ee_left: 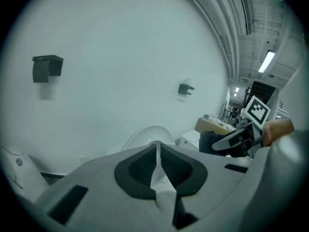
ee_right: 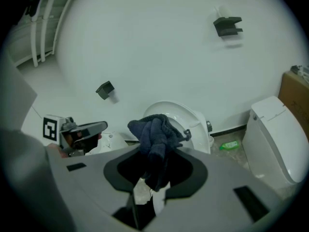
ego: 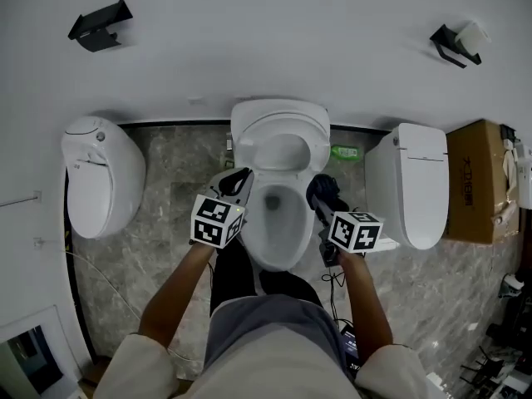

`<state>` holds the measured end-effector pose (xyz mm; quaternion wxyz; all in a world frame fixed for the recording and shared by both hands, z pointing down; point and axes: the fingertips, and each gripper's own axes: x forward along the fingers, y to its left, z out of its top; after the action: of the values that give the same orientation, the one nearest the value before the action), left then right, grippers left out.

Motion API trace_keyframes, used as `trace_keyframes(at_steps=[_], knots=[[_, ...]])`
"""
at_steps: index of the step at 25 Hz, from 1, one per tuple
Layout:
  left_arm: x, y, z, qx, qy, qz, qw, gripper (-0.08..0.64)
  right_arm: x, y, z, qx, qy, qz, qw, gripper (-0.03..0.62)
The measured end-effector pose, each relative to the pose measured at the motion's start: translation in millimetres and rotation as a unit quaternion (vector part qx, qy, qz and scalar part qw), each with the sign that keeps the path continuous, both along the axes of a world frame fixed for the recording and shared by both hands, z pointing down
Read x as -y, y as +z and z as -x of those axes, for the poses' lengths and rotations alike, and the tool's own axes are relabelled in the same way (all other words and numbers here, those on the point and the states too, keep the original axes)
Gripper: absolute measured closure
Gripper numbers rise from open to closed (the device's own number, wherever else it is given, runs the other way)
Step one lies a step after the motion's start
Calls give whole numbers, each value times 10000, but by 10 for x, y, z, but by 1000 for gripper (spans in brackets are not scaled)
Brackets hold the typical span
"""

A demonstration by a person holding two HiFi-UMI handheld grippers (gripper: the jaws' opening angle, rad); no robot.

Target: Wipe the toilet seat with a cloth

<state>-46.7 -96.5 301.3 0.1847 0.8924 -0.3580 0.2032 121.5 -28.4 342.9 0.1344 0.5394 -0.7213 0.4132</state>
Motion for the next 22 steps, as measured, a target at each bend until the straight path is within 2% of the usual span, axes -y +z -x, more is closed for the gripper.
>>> trace_keyframes(at_steps=[4, 7, 8, 10, 15, 19, 22], knots=[[338, 129, -227, 392, 463, -123, 9981, 548, -180, 22, 126, 61, -234, 140, 9996, 491], [606, 211, -364, 774, 700, -292, 9941, 546, -296, 21, 164, 232, -201, 193, 9993, 492], [705, 224, -406, 887, 763, -356, 9925, 531, -319, 22, 159, 243, -170, 199, 9994, 491], [887, 264, -476, 1074, 896, -441, 9892, 456, -372, 48, 141, 241, -101, 246, 9994, 491], [1241, 451, -621, 1475, 1179, -566, 9804, 436, -536, 120, 20, 223, 131, 364, 9990, 491], [1394, 682, -759, 1938, 1549, -622, 9667, 428, -686, 183, -131, 232, 326, 487, 9980, 491], [1457, 843, -811, 2398, 1840, -791, 9499, 425, -770, 222, -214, 244, 423, 564, 9972, 491]])
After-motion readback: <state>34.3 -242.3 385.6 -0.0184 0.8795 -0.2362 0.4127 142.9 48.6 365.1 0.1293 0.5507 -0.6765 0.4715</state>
